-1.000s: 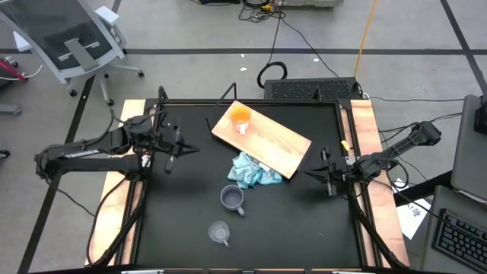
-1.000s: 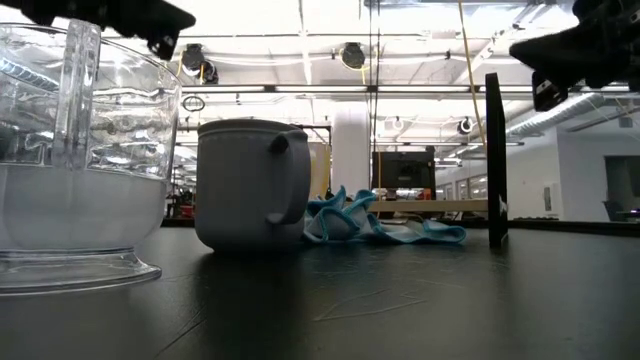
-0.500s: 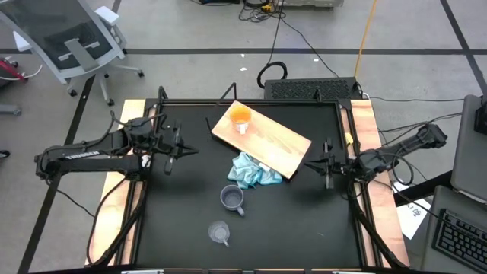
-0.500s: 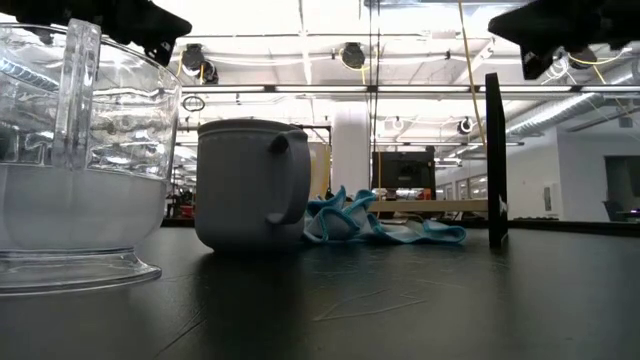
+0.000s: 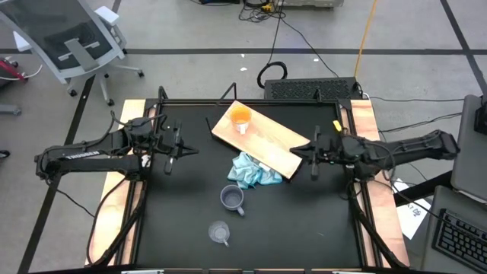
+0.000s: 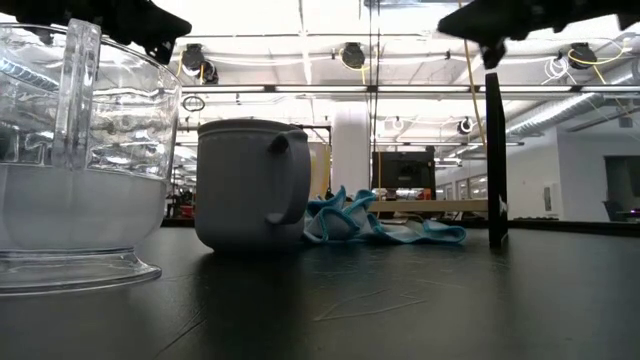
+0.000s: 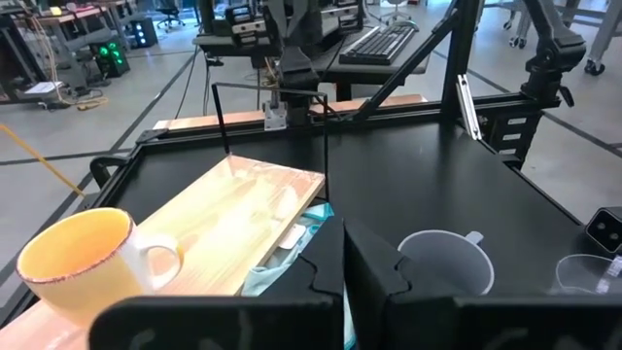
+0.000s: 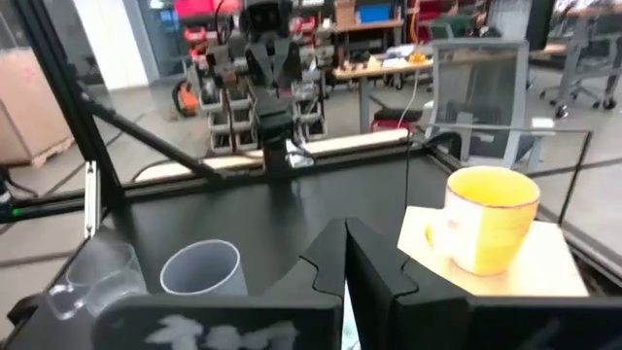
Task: Stack small to large cups/mugs on shelf
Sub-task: Adjust the position of the orange mug
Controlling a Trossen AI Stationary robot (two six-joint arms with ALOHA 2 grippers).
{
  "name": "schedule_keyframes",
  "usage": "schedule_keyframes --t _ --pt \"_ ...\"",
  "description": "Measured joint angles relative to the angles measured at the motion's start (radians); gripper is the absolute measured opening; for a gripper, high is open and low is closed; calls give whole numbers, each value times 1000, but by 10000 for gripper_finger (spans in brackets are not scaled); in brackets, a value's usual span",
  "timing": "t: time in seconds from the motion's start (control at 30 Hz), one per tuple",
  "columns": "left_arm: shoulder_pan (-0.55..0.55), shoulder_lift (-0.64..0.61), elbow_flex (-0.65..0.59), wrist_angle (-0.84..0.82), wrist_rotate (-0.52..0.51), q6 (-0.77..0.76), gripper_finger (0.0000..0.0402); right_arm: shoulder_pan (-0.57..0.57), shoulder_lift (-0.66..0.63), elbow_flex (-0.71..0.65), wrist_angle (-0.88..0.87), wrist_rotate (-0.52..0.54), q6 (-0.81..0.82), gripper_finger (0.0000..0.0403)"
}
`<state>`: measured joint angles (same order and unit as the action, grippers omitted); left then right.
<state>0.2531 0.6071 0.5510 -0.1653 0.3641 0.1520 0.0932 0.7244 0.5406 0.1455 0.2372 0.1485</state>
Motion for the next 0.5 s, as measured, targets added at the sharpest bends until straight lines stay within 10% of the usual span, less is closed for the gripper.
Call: schedule_keyframes --t 0.5 --pt "0 0 0 -4 1 -3 12 -330 356 74 270 -370 80 0"
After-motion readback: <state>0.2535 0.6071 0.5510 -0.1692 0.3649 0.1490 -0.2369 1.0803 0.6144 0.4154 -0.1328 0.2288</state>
